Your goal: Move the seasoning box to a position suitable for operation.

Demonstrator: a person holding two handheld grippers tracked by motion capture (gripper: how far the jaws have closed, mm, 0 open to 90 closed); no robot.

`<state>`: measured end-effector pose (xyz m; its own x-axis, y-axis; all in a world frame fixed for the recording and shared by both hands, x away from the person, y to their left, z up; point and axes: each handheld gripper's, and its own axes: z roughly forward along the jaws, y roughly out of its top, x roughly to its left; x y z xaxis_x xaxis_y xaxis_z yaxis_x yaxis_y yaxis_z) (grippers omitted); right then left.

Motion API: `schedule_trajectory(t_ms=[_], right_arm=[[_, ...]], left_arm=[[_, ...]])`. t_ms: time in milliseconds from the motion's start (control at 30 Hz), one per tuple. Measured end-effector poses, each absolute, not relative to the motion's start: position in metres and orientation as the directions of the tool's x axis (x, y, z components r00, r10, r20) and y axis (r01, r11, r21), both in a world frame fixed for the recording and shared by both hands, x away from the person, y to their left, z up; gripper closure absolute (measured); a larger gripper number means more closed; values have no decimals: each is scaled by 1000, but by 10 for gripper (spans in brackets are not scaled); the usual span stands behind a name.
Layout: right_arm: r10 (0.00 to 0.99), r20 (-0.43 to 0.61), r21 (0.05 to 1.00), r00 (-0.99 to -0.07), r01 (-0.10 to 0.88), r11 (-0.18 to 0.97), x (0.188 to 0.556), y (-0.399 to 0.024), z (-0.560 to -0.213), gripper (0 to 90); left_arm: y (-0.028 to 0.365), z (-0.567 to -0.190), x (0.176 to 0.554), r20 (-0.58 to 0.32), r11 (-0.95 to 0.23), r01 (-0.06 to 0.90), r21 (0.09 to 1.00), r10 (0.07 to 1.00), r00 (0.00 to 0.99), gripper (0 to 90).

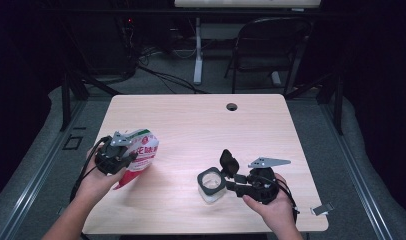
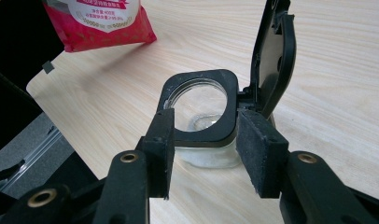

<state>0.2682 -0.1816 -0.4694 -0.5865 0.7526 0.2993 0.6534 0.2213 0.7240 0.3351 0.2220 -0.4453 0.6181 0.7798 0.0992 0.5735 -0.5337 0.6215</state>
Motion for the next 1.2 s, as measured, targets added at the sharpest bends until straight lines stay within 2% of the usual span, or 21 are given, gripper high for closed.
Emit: schedule_trajectory(t_ms=[533,633,800,933,1067,1200], right_arm=[[729,277,732,-626,630,262,266,-175,-462,558],[725,268,736,-634,621,271,266,-177,-459,609],[711,262,743,-652,606,282,267,-176,-455,627],[684,217,767,-696,555,321,272,-172,-454,628],[681,211,767,-701,551,330,277,-167,-453,659],[652,192,743,-733,543,392,285,-154,-455,671]], left_arm=[[174,-435,330,82,-590,498,635,692,717,900],[164,-433,328,78,-599,481,641,674,735,900],[146,-429,326,81,-613,450,650,644,761,900],[133,-431,322,69,-613,427,665,620,782,900],[129,-437,320,54,-609,423,671,609,791,900],[132,-444,315,19,-590,429,684,602,798,900]])
